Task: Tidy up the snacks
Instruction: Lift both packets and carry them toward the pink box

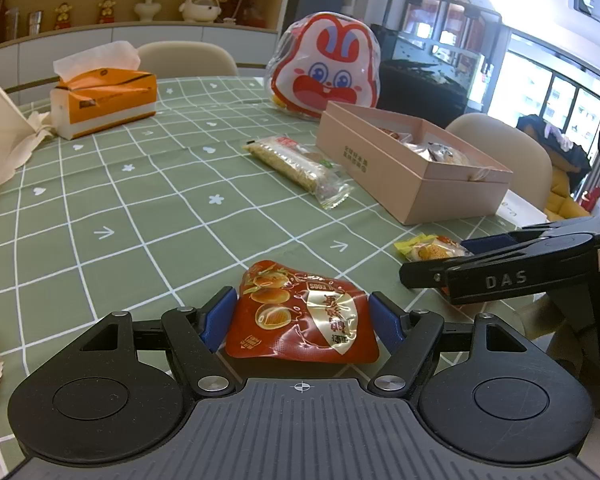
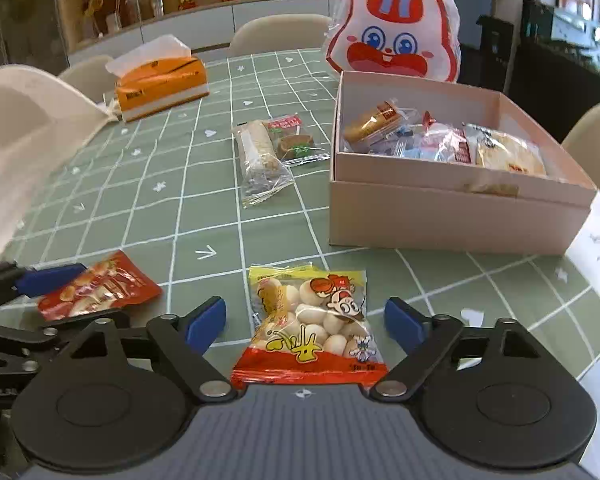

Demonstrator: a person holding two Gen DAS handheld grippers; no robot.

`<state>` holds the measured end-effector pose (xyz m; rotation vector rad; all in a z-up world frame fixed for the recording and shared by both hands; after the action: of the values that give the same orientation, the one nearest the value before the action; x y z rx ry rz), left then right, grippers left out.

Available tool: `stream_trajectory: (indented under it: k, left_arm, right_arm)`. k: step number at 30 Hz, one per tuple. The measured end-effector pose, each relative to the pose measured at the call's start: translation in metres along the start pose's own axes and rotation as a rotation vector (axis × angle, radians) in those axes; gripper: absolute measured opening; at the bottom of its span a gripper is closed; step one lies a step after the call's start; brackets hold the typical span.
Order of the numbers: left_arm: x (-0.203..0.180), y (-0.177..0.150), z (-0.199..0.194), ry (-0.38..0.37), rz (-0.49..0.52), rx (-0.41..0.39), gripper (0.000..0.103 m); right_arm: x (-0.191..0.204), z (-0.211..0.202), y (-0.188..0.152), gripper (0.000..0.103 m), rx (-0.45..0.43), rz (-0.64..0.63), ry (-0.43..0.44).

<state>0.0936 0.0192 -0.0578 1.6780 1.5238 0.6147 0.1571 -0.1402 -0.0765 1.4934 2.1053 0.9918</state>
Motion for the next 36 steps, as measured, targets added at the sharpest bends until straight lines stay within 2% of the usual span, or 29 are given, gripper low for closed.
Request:
stream_trajectory:
  k: [2,3,6,10,12,15,19,21,23,25,28,30,31,33,36]
  left_arm:
    - [0.0,0.0,0.0,0.0,0.0,0.0,0.078]
    - [0.0,0.0,0.0,0.001,0.001,0.0,0.078]
    - [0.0,0.0,0.0,0.004,0.004,0.001,0.078]
    - [-0.001,0.0,0.001,0.015,0.022,0.005,0.078]
    - [-0.004,-0.001,0.001,0.026,0.037,0.008,0.078]
    - [-0.01,-0.003,0.0,0.042,0.07,0.018,0.077]
    - [-0.032,-0.006,-0.007,0.027,0.092,0.025,0.076]
    - [-0.053,-0.001,-0.019,-0.004,0.107,0.013,0.076]
    - [-0.077,0.016,-0.034,-0.041,0.131,-0.029,0.076]
    - [-0.098,0.051,-0.053,-0.068,0.143,-0.112,0.076]
    - [-0.12,0.122,-0.073,-0.079,0.127,-0.282,0.077]
    - [-0.13,0.162,-0.069,-0.079,0.112,-0.343,0.077]
    - [-0.135,0.182,-0.058,-0.078,0.096,-0.348,0.077]
    - [-0.14,0.206,-0.028,-0.092,0.04,-0.303,0.077]
    - [-0.149,0.216,0.038,-0.169,-0.064,-0.161,0.077]
  right_arm:
    - [0.001,-0.003,0.0,0.065,0.001,-0.017,0.009]
    - [0.002,-0.005,-0.001,0.062,0.004,-0.023,0.024]
    - [0.004,-0.016,-0.004,0.06,-0.003,-0.036,0.07]
    - [-0.001,-0.036,-0.009,0.058,-0.038,-0.048,0.08]
    - [-0.007,-0.048,-0.012,0.052,-0.051,-0.04,0.088]
    - [-0.021,-0.067,-0.015,0.052,-0.077,-0.036,0.088]
    - [-0.046,-0.093,-0.019,0.052,-0.112,-0.04,0.086]
    - [-0.061,-0.11,-0.017,0.052,-0.134,-0.033,0.096]
    - [-0.075,-0.13,-0.004,0.052,-0.179,-0.038,0.085]
    - [-0.089,-0.153,0.019,0.052,-0.243,-0.047,0.068]
    - [-0.108,-0.187,0.067,0.052,-0.351,-0.055,0.059]
    - [-0.12,-0.204,0.105,0.052,-0.42,-0.053,0.044]
    - [-0.127,-0.208,0.121,0.052,-0.442,-0.047,0.038]
    - [-0.141,-0.209,0.148,0.052,-0.47,-0.015,0.021]
    - [-0.161,-0.191,0.168,0.052,-0.459,0.024,0.003]
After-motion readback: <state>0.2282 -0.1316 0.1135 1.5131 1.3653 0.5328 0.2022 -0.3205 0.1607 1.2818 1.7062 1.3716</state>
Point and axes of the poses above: each gripper's, at about its wrist camera, not at the fingertips, and z roughly the way its jaws point, x to its left, y to its top, the point moved 10 cm from there along z, roughly the way its jaws point, and after that the axes turned 2 degrees about y, right-handed, at the moved point
